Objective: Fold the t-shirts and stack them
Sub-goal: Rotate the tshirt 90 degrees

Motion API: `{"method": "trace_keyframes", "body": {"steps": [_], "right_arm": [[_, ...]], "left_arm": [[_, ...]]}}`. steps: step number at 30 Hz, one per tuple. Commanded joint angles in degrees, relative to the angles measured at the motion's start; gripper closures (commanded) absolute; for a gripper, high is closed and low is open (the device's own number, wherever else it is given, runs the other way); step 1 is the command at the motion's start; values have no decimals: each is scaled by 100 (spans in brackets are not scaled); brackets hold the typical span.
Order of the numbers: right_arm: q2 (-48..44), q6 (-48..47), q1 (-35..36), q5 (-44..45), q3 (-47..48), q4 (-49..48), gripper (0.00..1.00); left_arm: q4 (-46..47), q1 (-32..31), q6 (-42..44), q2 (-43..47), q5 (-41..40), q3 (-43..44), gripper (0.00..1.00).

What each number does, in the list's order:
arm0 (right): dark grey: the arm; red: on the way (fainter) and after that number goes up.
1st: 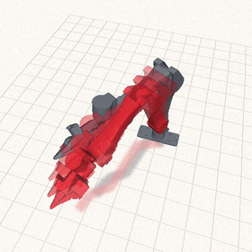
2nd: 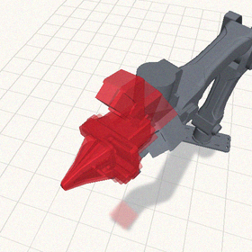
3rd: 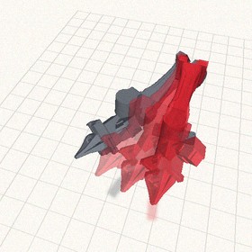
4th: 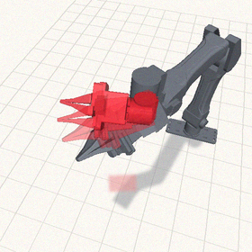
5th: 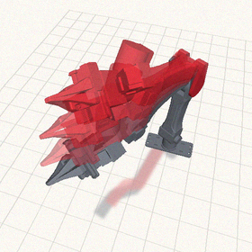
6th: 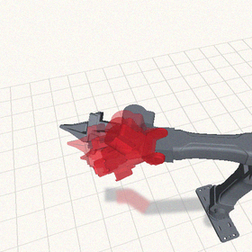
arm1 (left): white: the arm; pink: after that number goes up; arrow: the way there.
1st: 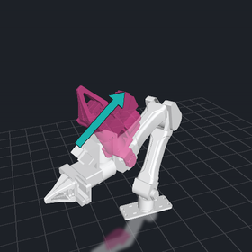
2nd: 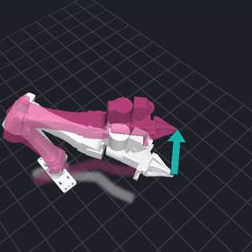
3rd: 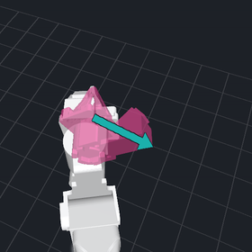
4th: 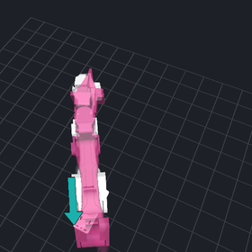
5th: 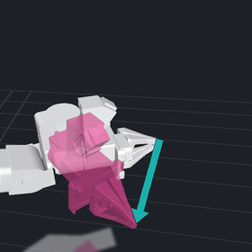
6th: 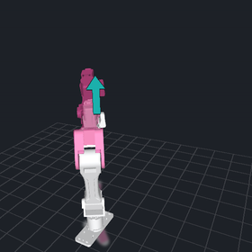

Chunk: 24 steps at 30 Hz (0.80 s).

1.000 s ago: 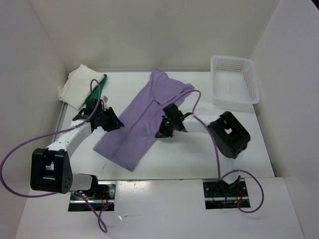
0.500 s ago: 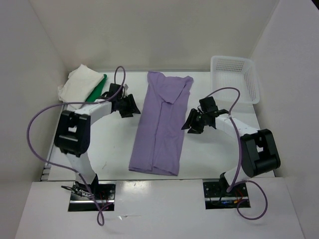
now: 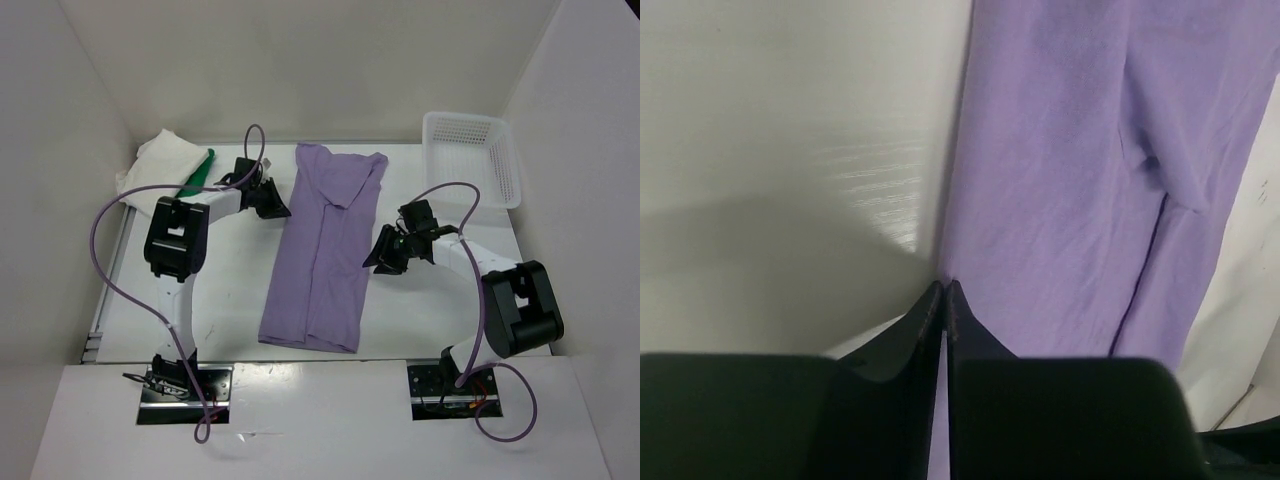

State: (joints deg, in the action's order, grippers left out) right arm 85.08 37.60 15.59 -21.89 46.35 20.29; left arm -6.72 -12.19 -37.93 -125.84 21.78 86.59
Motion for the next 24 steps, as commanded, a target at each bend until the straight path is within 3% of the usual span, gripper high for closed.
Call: {"method": "trace_keyframes", "body": {"steps": [1,4,9,11,12,15,16,17,20,23,24], "right_arm": [[-194,-34,-13,-43,-56,-245,54],[-132,-34,-13,-43,-56,-298,54],[-316,-34,-13,9,-187,-236,53],[-377,19,40,9,-187,-184,49],[-378,19,110,9,-187,-88,48],[-439,167,407,141,-248,27,44],[-439,238,531,141,-249,88,42],[-509,413,672,141,-388,89,40],[-894,931,1373,141,-775,37,40],[-1317,1494,1552,255,-1267,-16,40],[-1649,1608,1613,255,-1399,-17,40]], "left_arm": [[136,-21,-152,-99,2,-27,93],[478,303,-573,235,-182,-571,100],[593,621,-776,999,-578,-1441,98],[891,621,-899,1368,-447,-1897,82],[892,621,-900,1500,-447,-2022,59],[892,621,-988,2150,-560,-2373,26],[639,621,-927,2500,-613,-2566,8],[472,621,-831,2668,-744,-2637,0],[-293,621,-409,3319,-877,-3023,0],[-786,621,-408,4083,-370,-3893,0],[-1065,543,-478,4564,-368,-4139,9]]}}
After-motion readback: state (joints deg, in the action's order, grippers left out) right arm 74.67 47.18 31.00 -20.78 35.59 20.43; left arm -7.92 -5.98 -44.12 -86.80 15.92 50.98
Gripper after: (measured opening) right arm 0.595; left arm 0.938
